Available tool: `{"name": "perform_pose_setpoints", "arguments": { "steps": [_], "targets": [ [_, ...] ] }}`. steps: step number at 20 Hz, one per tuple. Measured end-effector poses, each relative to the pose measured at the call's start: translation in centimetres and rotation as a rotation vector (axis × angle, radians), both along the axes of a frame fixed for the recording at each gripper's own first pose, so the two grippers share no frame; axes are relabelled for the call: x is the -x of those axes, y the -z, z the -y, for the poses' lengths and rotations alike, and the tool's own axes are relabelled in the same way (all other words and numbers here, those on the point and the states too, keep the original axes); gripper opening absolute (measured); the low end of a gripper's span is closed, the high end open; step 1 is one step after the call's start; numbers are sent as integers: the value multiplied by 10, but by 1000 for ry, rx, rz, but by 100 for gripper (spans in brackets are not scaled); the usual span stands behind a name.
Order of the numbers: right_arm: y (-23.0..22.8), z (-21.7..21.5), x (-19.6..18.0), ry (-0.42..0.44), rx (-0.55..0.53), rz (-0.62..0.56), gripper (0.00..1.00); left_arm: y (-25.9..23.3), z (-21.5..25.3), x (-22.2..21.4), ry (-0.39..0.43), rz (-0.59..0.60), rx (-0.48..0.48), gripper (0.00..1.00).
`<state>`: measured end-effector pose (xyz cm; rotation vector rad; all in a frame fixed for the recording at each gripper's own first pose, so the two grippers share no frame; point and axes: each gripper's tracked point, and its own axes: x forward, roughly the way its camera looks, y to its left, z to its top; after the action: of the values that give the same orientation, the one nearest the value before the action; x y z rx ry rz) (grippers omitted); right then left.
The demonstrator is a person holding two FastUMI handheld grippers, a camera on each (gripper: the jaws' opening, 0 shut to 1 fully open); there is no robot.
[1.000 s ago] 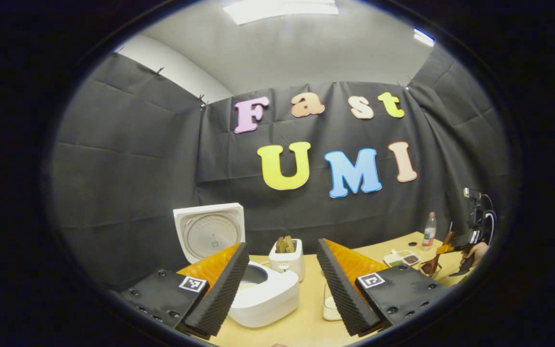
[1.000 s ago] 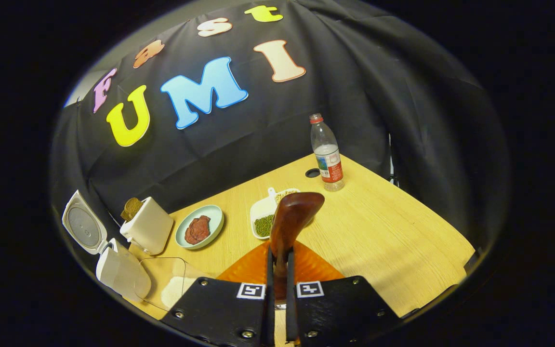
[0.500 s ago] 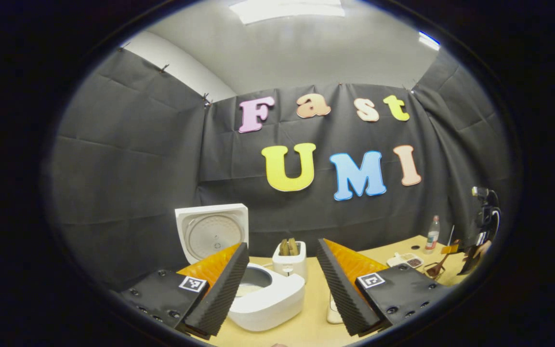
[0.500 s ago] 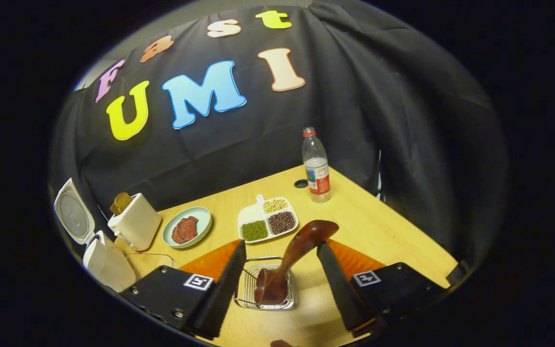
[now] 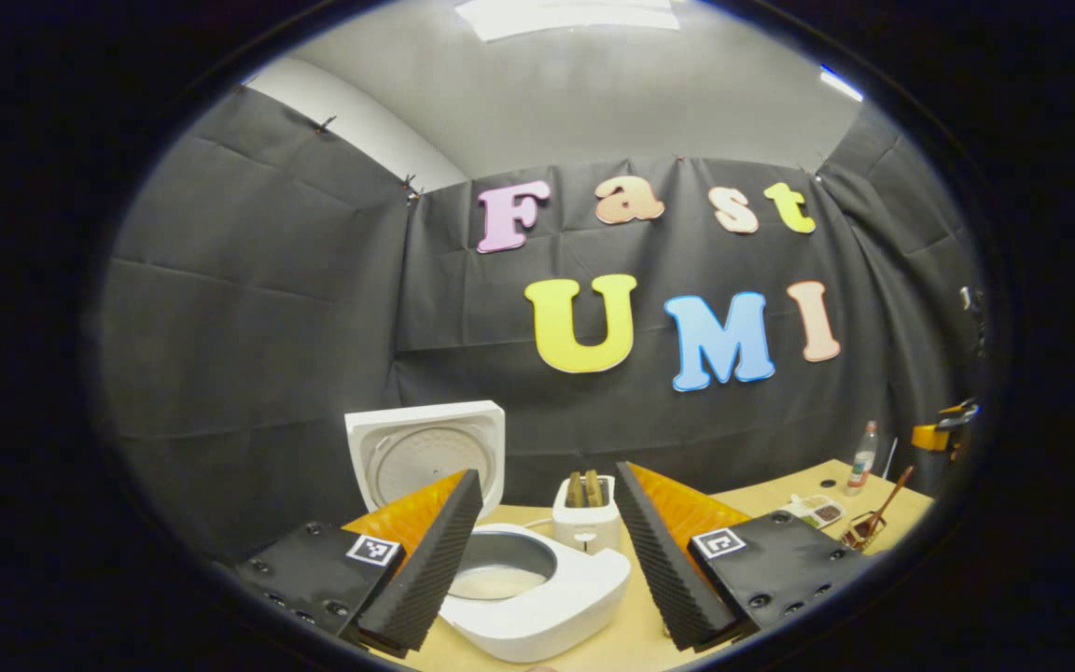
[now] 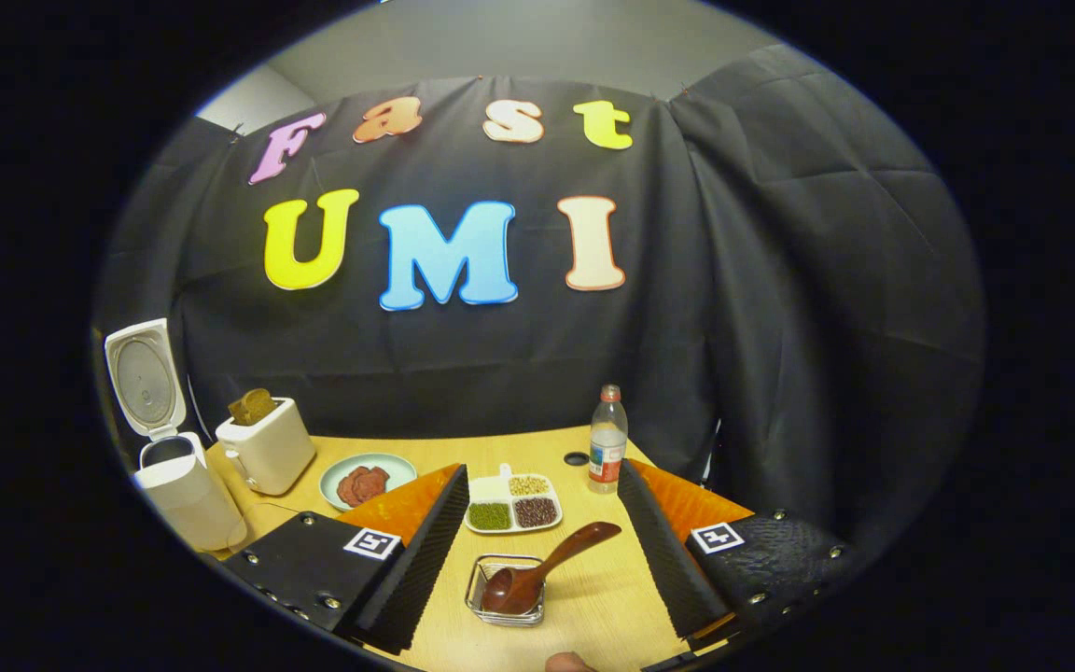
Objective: Close the left gripper, press the button to open the rice cooker; take a wooden spoon from the chopstick holder with the right hand, scoop a spoonful of rice and pour it into the rice cooker, then put the wooden spoon back into the chopstick holder.
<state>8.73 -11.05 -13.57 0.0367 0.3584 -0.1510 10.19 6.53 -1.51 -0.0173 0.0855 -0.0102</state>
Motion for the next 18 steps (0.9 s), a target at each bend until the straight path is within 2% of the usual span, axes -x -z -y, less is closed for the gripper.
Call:
{"name": "perform_pose_setpoints", "arguments": {
  "steps": [6,7,8,9,11,12,13,14,18],
  "targets": [
    [-56,-26,12,-7,-7,108,98,2,-61,-65,-95,-24,3,98],
    [-62,-28,14,-2,-3,119,98,0,-71,-76,-108,-25,0,92],
    [-65,-29,17,6,3,127,98,-4,-81,-88,-121,-19,-9,92],
    [-69,-30,21,14,9,131,98,-6,-90,-100,-133,-15,-20,98],
    [-72,-32,27,32,21,138,98,-17,-106,-124,-151,5,-36,98],
    [-74,-33,31,40,23,141,98,-22,-112,-135,-160,13,-40,92],
    [-74,-34,34,49,22,142,98,-25,-119,-148,-169,21,-41,92],
    [-74,-34,37,58,20,144,98,-28,-125,-160,-176,21,-40,98],
    [-75,-31,51,91,21,137,98,-30,-148,-202,-206,15,-27,98]
  ]
}}
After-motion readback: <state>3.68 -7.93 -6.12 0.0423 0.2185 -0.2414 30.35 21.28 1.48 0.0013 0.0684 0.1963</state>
